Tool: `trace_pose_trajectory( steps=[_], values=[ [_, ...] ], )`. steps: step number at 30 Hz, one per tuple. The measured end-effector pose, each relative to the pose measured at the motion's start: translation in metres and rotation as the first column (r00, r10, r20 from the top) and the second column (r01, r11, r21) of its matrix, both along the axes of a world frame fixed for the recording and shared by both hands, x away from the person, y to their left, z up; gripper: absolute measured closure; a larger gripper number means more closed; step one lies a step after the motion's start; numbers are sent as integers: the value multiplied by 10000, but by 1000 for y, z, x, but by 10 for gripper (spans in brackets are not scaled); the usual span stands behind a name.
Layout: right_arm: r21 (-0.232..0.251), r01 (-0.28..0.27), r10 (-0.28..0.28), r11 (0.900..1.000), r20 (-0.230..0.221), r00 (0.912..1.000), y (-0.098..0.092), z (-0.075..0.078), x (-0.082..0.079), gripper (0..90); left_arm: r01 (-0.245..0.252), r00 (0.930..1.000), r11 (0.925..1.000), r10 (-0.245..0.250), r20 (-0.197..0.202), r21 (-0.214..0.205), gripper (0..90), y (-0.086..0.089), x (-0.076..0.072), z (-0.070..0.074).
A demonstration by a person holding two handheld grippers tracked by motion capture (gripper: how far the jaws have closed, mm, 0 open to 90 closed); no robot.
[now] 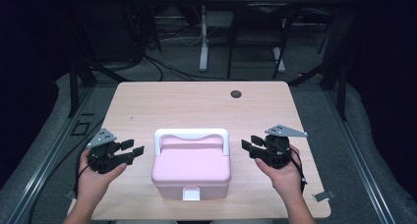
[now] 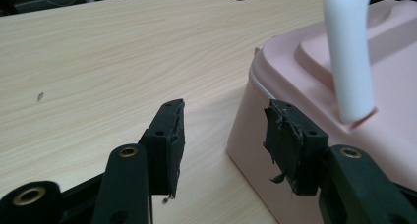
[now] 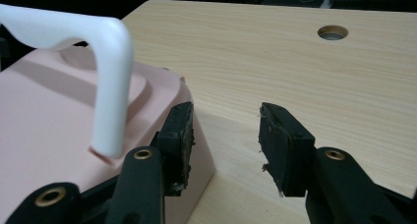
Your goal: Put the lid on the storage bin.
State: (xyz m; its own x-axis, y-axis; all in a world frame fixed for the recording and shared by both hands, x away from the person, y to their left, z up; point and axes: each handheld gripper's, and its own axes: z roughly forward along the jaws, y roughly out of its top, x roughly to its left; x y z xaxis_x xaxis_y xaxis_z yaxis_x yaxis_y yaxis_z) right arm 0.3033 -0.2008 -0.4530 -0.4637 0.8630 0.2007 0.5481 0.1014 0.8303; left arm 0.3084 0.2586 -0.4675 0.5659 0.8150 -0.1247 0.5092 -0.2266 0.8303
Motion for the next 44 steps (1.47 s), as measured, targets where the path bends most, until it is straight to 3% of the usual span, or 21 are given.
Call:
trace_pose_trajectory(
  steps=[12,15,18,21,27,33,34,44],
  values=[
    [-98,293,-292,9995,120,9995,-7,-21,3,561,-144,9981,9999,148,-597,69,493,8,10,-26],
    [-21,291,-291,9996,176,9994,-10,-26,2,562,-153,9985,9997,163,-525,185,492,9,10,-30],
    [-245,463,-456,9986,299,9985,-11,-32,1,561,-140,9990,9996,150,-416,263,490,11,10,-31],
    [-288,563,-554,9980,321,9980,-12,-39,1,560,-214,9997,9990,219,-122,403,487,14,7,-35],
    [-604,511,-474,9969,617,9970,-10,-51,0,551,-114,9995,9982,131,-295,589,488,20,4,-44],
    [-1276,585,-510,9901,612,9968,-2,-62,2,536,-37,9992,9985,59,-400,548,486,18,4,-49],
    [-1133,355,-293,9929,557,9980,-3,-63,2,534,-46,9992,9984,69,-397,571,483,18,4,-50],
    [-1256,355,-284,9914,576,9979,-2,-67,4,509,129,9980,9997,-116,-620,204,444,17,6,-54]
  ],
)
